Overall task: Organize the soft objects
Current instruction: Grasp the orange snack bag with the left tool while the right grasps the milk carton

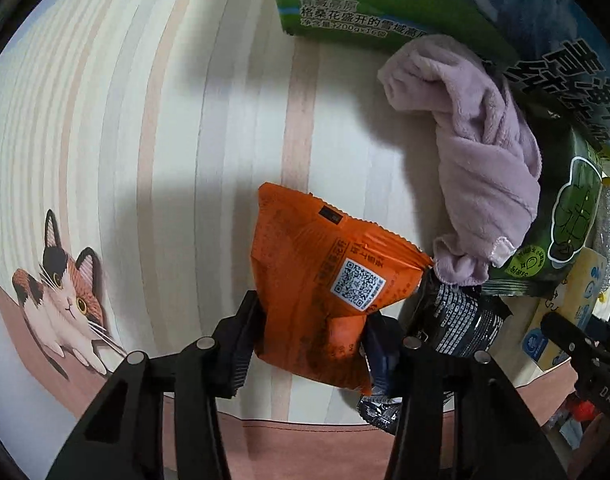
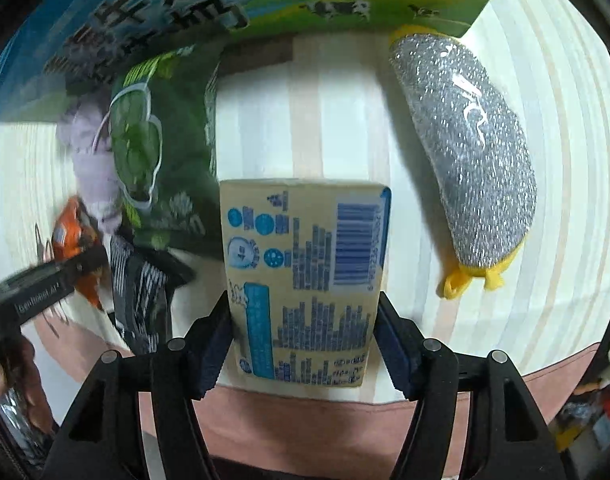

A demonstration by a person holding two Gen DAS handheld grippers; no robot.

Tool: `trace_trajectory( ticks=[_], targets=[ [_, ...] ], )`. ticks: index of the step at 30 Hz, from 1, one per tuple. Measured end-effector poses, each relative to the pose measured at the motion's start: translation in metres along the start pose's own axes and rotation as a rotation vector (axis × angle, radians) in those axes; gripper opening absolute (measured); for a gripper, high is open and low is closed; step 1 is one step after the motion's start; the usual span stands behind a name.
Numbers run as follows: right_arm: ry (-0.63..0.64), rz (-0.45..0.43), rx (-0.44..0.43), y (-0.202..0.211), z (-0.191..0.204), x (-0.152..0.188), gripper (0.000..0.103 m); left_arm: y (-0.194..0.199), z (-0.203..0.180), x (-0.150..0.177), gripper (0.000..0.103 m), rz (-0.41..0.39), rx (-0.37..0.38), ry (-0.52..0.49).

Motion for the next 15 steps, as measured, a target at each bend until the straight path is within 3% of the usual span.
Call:
trace_trajectory(
  ticks=[4,11,15],
  targets=[
    [0.006,0.009,0.034,-0.004,0.001,-0.001,0.069,0.006,-0.021,0.005,0.045,-0.012,-0.011,-0.001],
    [0.026,0.023,0.048,-0.019,0.024,-0.002,0.066,0.012,-0.019,0.019,0.043,-0.013,0.004,0.025],
    [0.058,0.019,-0.016,0.006,0.033,0.002,0.066,0.037,-0.018,0.046,0.043,-0.052,0.053,0.024]
  ],
)
Point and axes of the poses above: each gripper's, at about its wrist camera, not at the fingertips, and y roughly against the way its jaws point, z to its left, x to its underside, the point moved 3 cm from there along -y, roughly the way its jaws point, and after that the axes turned 7 degrees about -x, right-handed, at the moved point
